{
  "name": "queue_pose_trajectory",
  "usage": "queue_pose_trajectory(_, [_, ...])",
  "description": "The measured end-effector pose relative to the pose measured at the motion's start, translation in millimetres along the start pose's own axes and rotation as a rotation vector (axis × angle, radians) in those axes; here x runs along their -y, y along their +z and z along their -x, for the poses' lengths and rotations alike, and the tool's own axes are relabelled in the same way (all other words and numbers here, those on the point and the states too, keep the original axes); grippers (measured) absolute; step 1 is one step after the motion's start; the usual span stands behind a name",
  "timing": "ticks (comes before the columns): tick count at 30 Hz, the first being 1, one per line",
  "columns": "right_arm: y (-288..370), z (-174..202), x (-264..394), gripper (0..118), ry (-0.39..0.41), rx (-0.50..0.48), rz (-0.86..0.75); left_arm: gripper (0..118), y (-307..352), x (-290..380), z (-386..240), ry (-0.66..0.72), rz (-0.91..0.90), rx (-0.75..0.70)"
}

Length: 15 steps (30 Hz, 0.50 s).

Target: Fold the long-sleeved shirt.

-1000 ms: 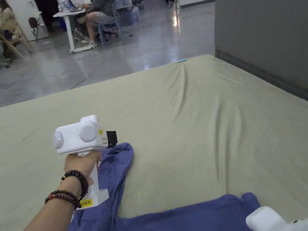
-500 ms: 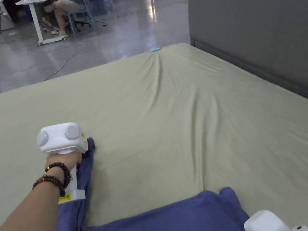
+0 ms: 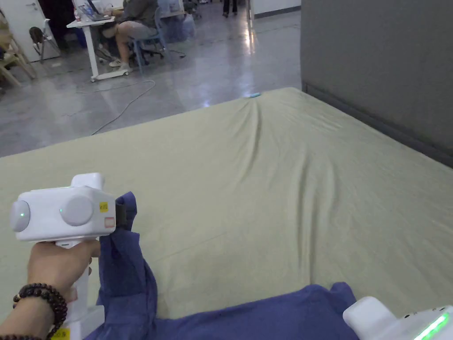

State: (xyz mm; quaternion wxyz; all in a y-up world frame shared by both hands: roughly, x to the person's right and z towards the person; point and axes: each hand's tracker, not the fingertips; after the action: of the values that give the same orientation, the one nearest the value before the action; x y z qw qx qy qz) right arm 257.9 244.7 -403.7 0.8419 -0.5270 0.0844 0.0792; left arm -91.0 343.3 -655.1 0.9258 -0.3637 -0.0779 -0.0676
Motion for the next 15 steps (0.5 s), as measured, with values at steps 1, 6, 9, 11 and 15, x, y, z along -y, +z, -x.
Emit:
queue_pose_trajectory(1, [4, 4, 0, 0, 0.021, 0.007, -0.002, 3, 28, 15, 3, 0.015, -0.042, 0.004])
queue_pose_trajectory(6, [28, 17, 8, 0, 0.066, 0.019, -0.026, 3, 109, 88, 1, -0.014, -0.049, -0.067])
queue_pose_trajectory(9, [42, 25, 17, 0, 0.079, 0.013, -0.043, 3, 123, 142, 2, 0.058, 0.025, -0.087])
queue_pose_trajectory(11, [51, 30, 24, 0, 0.086, 0.003, -0.051, 4, 114, 179, 5, 0.085, 0.100, -0.082])
queue_pose_trajectory(15, [64, 42, 33, 0, 0.109, -0.005, -0.056, 4, 70, 232, 14, 0.118, 0.270, -0.069])
